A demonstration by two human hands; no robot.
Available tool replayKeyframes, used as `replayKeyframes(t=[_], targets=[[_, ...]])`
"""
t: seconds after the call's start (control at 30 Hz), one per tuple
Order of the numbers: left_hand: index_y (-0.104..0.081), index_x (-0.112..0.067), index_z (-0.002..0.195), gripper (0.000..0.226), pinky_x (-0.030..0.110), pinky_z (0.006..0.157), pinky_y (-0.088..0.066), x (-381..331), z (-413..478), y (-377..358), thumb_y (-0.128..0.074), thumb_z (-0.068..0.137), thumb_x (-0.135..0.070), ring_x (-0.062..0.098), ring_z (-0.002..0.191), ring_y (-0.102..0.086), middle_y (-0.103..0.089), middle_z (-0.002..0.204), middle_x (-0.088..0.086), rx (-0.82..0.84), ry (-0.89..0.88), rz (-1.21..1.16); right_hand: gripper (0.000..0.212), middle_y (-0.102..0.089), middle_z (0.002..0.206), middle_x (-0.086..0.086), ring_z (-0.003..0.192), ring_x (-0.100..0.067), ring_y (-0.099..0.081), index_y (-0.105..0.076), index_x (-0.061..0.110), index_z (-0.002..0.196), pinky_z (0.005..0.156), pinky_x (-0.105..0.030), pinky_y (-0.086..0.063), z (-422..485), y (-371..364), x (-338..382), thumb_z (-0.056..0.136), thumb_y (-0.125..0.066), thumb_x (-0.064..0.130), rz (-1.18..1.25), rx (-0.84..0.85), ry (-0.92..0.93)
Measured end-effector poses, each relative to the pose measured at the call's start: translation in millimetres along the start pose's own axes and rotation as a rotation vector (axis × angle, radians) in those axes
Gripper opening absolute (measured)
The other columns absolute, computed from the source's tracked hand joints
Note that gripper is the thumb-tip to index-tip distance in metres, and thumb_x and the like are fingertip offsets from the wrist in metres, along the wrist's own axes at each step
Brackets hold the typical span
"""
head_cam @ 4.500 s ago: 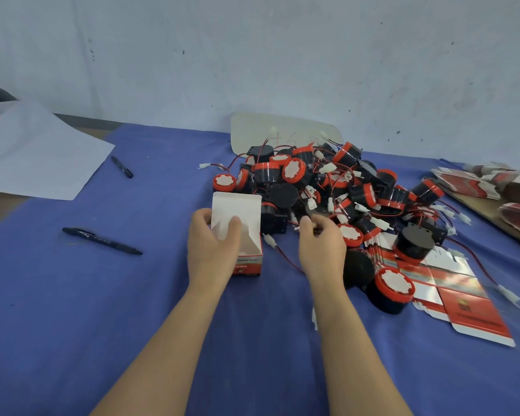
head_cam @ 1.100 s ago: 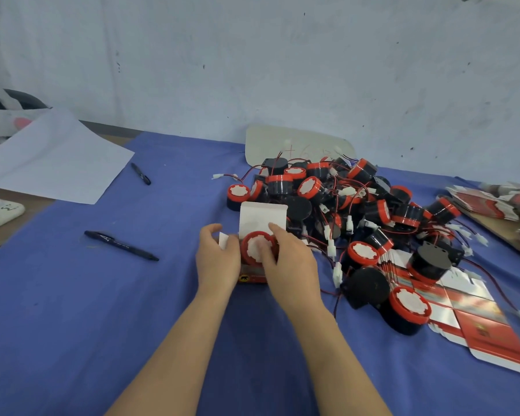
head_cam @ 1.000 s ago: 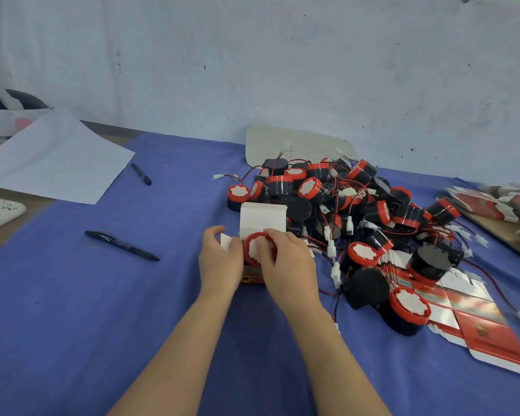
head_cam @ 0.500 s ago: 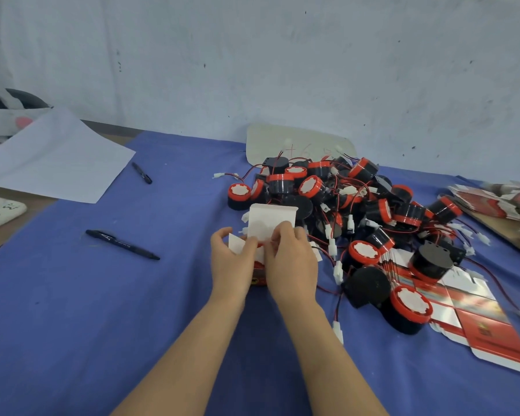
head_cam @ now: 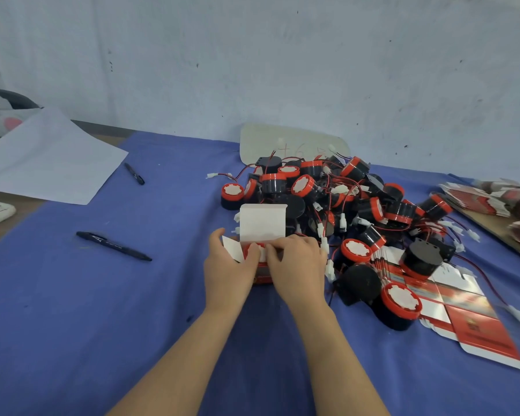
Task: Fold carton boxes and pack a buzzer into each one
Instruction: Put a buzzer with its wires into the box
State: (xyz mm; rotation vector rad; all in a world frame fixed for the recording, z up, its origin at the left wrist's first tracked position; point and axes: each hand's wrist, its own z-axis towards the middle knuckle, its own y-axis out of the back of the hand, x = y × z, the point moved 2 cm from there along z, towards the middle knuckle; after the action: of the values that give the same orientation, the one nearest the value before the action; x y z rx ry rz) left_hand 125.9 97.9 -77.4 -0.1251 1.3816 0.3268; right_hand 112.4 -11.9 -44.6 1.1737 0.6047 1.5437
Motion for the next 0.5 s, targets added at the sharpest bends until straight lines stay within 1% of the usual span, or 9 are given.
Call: replayKeyframes(t=[0.07,0.13,0.23,0.3,0.37,0.4,0.43,0.47,0.5], targets=[[-0.036,-0.018,0.14,0.065,-0.002,0.054,-0.038,0.0,-0.5,1.7,-0.069,0.085,-0.026,-0.007,0.072,-0.051,-0.049,0.093,-0.018,-0.012,0.0,0.031,0.029,-0.066,0.106,0.007,0.111,-0.018,-0.044,-0.071,0.026,0.106,0.093,-0.03,-0.022,0.1,-2.0,-1.3,0.098,-0.044,0.036,0.028,0.002,-0.003],[-0.036,-0.022,0.14,0.063,0.002,0.055,-0.041,-1.6,0.4,2.6,-0.068,0.086,-0.027,-0.009,0.073,-0.056,-0.058,0.093,-0.019,0.0,0.029,-0.043,0.028,-0.067,0.106,0.006,0.111,-0.018,-0.044,-0.071,0.025,0.106,0.094,-0.031,-0.027,0.9,-2.5,-3.6,0.098,-0.046,0.035,0.076,-0.004,-0.01],[-0.034,-0.024,0.141,0.063,0.01,0.063,-0.044,-1.7,3.1,2.4,-0.066,0.087,-0.027,-0.003,0.087,-0.061,-0.066,0.09,-0.018,0.032,0.104,-0.187,0.027,-0.067,0.105,0.004,0.111,-0.019,-0.045,-0.071,0.024,0.108,0.092,-0.03,-0.03,2.3,-2.6,-6.6,0.097,-0.048,0.033,0.148,-0.008,-0.033],[-0.04,-0.02,0.135,0.055,0.009,0.061,-0.044,-1.5,2.1,0.3,-0.066,0.087,-0.027,0.0,0.087,-0.06,-0.063,0.092,-0.019,0.071,0.095,-0.103,0.026,-0.067,0.106,0.004,0.113,-0.019,-0.044,-0.071,0.023,0.11,0.094,-0.03,-0.032,2.4,-4.0,-6.8,0.097,-0.05,0.031,0.189,-0.001,-0.043],[-0.053,-0.017,0.119,0.033,0.01,0.062,-0.047,-1.4,-1.2,-3.0,-0.063,0.089,-0.03,0.006,0.083,-0.06,-0.062,0.09,-0.011,0.112,0.006,0.121,0.024,-0.066,0.108,0.004,0.115,-0.018,-0.042,-0.07,0.023,0.11,0.097,-0.031,-0.034,1.8,-5.7,-6.4,0.097,-0.051,0.029,0.233,0.003,-0.056],[-0.058,-0.016,0.106,0.021,0.018,0.068,-0.051,-1.8,-3.0,-4.5,-0.059,0.092,-0.031,0.012,0.083,-0.061,-0.063,0.086,-0.005,0.121,-0.04,0.216,0.024,-0.066,0.109,0.005,0.116,-0.017,-0.041,-0.07,0.023,0.111,0.099,-0.032,-0.034,1.8,-6.1,-6.3,0.096,-0.052,0.029,0.245,0.008,-0.061],[-0.058,-0.016,0.093,0.017,0.032,0.076,-0.053,-2.8,-4.4,-5.5,-0.055,0.093,-0.032,0.021,0.084,-0.062,-0.062,0.081,-0.001,0.127,-0.074,0.29,0.024,-0.065,0.11,0.005,0.116,-0.017,-0.041,-0.07,0.024,0.111,0.1,-0.033,-0.034,1.8,-6.2,-6.3,0.096,-0.052,0.028,0.25,0.016,-0.061],[-0.057,-0.016,0.085,0.02,0.043,0.084,-0.051,-3.7,-4.8,-6.0,-0.051,0.094,-0.033,0.025,0.086,-0.061,-0.061,0.079,-0.001,0.133,-0.092,0.343,0.024,-0.065,0.109,0.006,0.116,-0.018,-0.041,-0.07,0.025,0.111,0.1,-0.034,-0.034,1.8,-6.2,-6.1,0.096,-0.052,0.028,0.244,0.027,-0.051],[-0.057,-0.017,0.086,0.021,0.047,0.09,-0.047,-4.9,-4.8,-5.6,-0.049,0.094,-0.034,0.025,0.089,-0.059,-0.061,0.082,-0.001,0.142,-0.09,0.379,0.024,-0.064,0.109,0.006,0.116,-0.018,-0.041,-0.07,0.026,0.112,0.1,-0.034,-0.034,1.6,-6.1,-5.6,0.096,-0.051,0.027,0.23,0.04,-0.031]])
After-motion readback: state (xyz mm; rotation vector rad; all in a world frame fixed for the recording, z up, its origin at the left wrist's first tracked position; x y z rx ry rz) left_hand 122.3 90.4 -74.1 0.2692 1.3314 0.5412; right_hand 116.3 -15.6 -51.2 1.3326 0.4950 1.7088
